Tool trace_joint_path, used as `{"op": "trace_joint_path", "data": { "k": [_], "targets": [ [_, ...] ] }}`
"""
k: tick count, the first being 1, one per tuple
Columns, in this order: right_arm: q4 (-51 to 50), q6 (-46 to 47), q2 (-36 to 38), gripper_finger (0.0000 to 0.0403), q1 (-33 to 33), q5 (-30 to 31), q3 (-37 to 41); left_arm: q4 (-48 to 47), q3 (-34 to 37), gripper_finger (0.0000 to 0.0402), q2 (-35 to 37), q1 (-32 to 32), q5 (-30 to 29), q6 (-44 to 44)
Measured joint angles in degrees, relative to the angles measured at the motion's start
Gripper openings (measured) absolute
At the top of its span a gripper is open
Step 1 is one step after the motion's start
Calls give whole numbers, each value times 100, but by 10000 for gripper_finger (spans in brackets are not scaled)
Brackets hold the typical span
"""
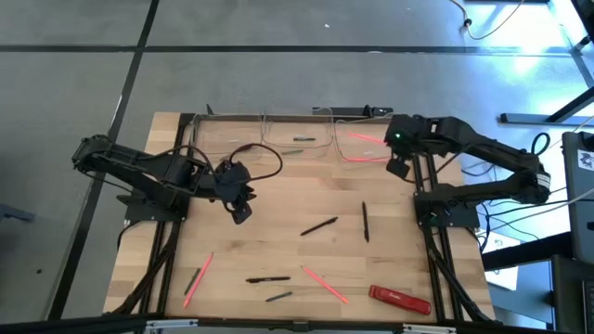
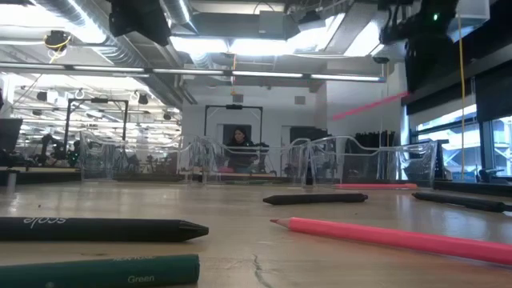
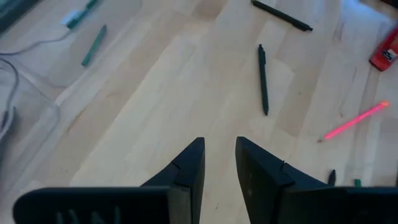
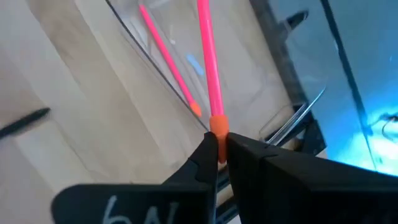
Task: Sort crayons/erasers/pens/pencils in bins
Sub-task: Put the pink pencil into the right transparent bin, then put the green crayon into the middle transparent bin
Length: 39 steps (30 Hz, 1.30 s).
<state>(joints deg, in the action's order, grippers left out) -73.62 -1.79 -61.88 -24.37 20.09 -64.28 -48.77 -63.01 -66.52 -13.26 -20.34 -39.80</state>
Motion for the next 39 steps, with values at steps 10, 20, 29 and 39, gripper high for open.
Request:
{"op": "trace_joint_path", "data": {
  "k": [10,20,29,39],
  "targets": [
    [1223,-912,-434,25,-706,-21,927,591,-1,82,2,0,-520,734],
    [1567,-1393,-1141,34,-1144,-10,932,855,-1,82,0,0,-522,893],
    [1565,-1391,-1397,104,-1147,-10,932,852,1,82,2,0,-520,902],
    [1539,-967,-1243,145,-1084,-68,342,511,1,82,2,40,-504,345]
  ]
}}
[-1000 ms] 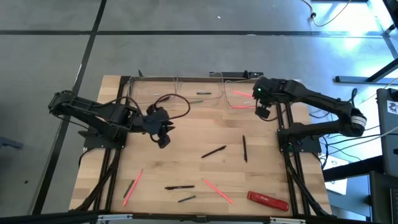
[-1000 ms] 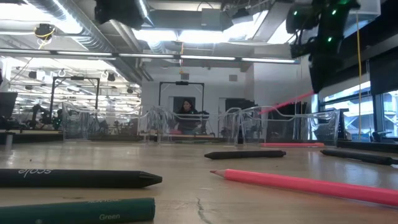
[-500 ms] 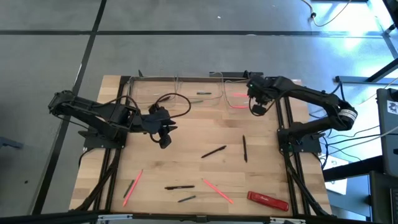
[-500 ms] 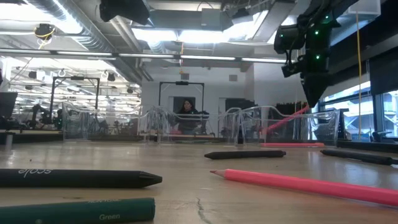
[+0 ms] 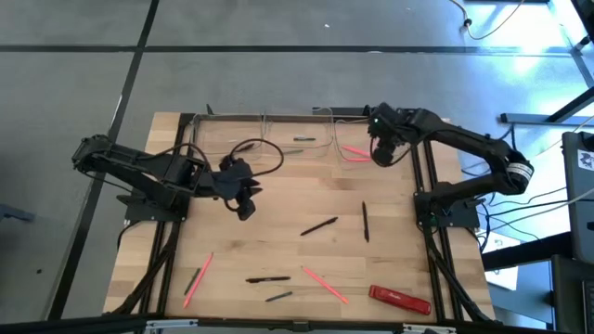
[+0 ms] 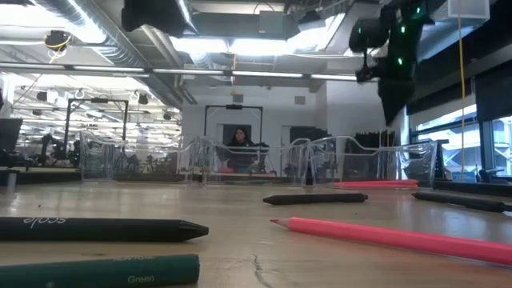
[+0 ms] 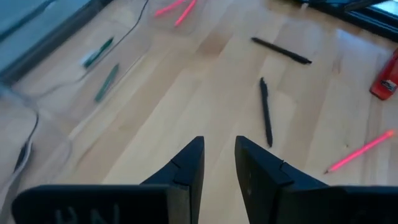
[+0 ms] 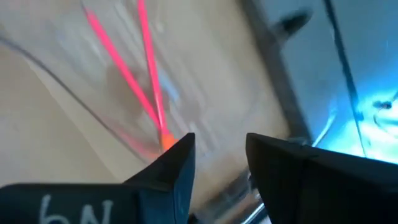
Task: Sort crayons/erasers/pens/pencils in bins
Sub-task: Put the green crayon into the middle transparent bin
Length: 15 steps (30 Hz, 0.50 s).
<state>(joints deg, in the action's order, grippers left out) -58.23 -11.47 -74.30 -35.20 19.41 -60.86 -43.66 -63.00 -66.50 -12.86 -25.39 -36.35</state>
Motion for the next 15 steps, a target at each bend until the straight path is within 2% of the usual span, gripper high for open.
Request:
{"op": "trace_joint_path", "data": {
  "k": [4,8,10,12,15],
  "targets": [
    [9,-100,249,145,275,-618,-578,-441,-2,82,-1,23,0,-707],
    [53,-707,417,146,846,-1943,-838,-734,0,82,-2,-38,265,-1071],
    [134,-803,435,146,1239,-2390,-851,-730,0,82,-1,-124,373,-1263],
    [133,-800,435,146,1645,-2514,-851,-738,0,82,0,-229,517,-1673],
    [165,-631,435,146,2197,-2508,-851,-911,0,82,-2,-359,1089,-2880]
  ]
}}
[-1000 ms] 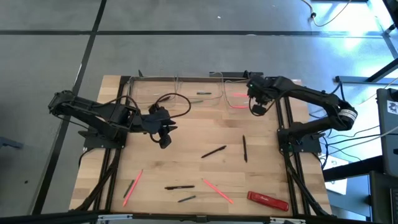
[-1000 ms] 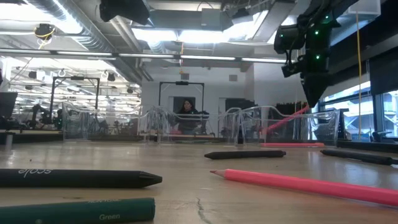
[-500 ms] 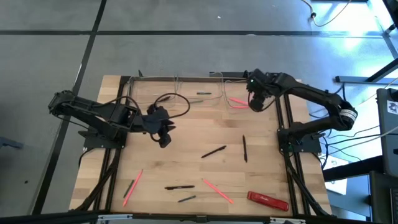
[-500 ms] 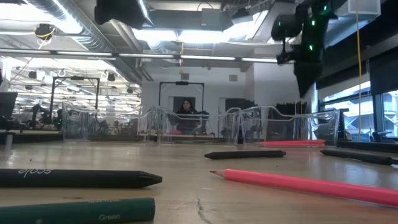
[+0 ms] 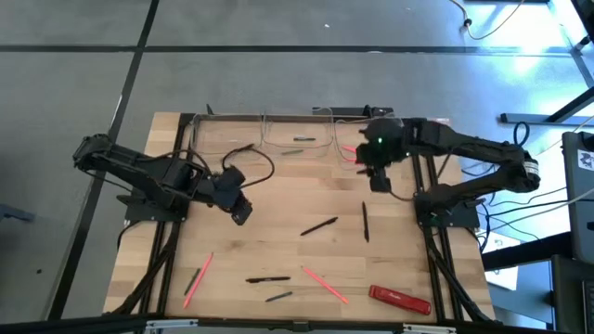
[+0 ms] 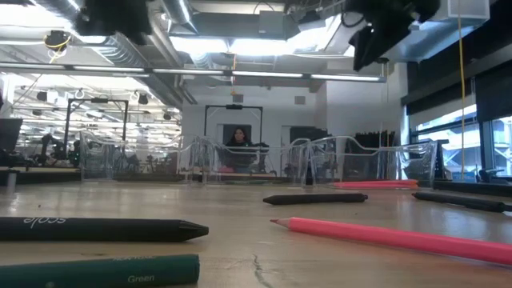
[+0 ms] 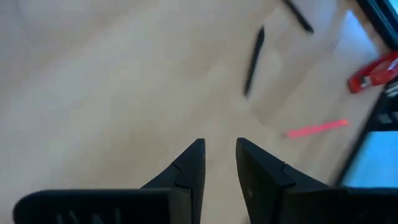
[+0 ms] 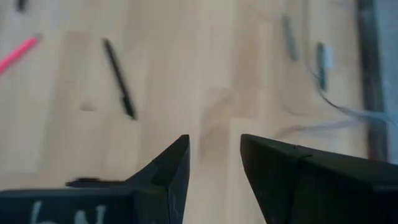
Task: Sort crayons/erasers/pens/pencils in bins
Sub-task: Put the green crayon into the middle transparent bin
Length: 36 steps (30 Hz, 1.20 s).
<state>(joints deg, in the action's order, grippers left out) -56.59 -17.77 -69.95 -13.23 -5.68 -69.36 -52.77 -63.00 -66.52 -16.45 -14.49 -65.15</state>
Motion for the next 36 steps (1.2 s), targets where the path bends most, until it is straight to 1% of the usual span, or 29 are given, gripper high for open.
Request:
{"op": "trace_joint_path", "data": {
  "k": [3,8,13,17,20,26,32,36],
  "targets": [
    [118,192,0,146,498,-2,0,-265,0,82,-114,-321,445,-1177],
    [382,231,0,146,1080,1,0,-592,4,82,-494,-1040,1158,-2472],
    [669,250,0,146,1361,2,0,-546,4,82,-938,-1732,1853,-3805],
    [871,246,0,146,1441,5,0,-547,4,82,-1251,-2127,2255,-4676],
    [985,244,0,145,1440,5,0,-547,4,82,-1451,-2368,2318,-4980],
    [1035,234,0,145,1440,7,0,-577,4,82,-1882,-2730,2320,-5173],
    [1037,246,0,145,1440,7,0,-839,4,82,-2428,-2880,2323,-5149],
    [1061,246,0,145,1440,7,0,-1124,4,82,-2568,-2892,2321,-5127]
  ]
}}
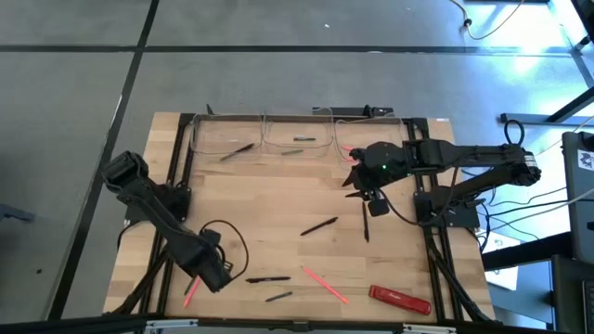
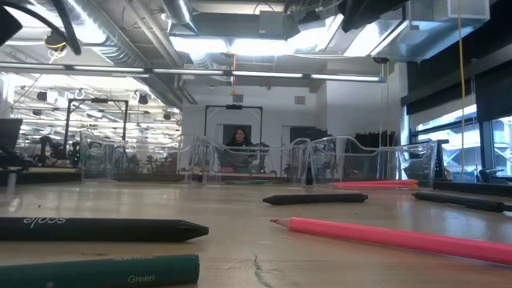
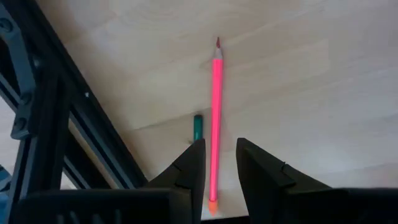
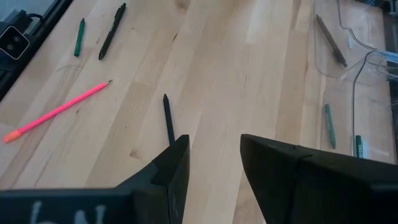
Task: Sort crayons/erasers/pens/pencils in bins
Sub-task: Put the green crayon into the middle transparent bin
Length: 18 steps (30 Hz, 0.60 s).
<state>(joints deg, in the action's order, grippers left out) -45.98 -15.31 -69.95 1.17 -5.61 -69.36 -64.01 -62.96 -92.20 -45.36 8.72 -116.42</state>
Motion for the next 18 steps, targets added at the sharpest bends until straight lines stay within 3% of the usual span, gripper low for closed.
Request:
{"op": "trace_joint_path", "data": {
  "k": [7,13,18],
  "targets": [
    [43,0,0,145,0,0,2,417,443,82,8,-76,444,2],
    [152,2,0,145,0,-1,2,1303,911,82,6,-173,445,2],
    [164,2,0,145,0,0,2,1392,1117,82,6,-276,455,-9]
  ]
}}
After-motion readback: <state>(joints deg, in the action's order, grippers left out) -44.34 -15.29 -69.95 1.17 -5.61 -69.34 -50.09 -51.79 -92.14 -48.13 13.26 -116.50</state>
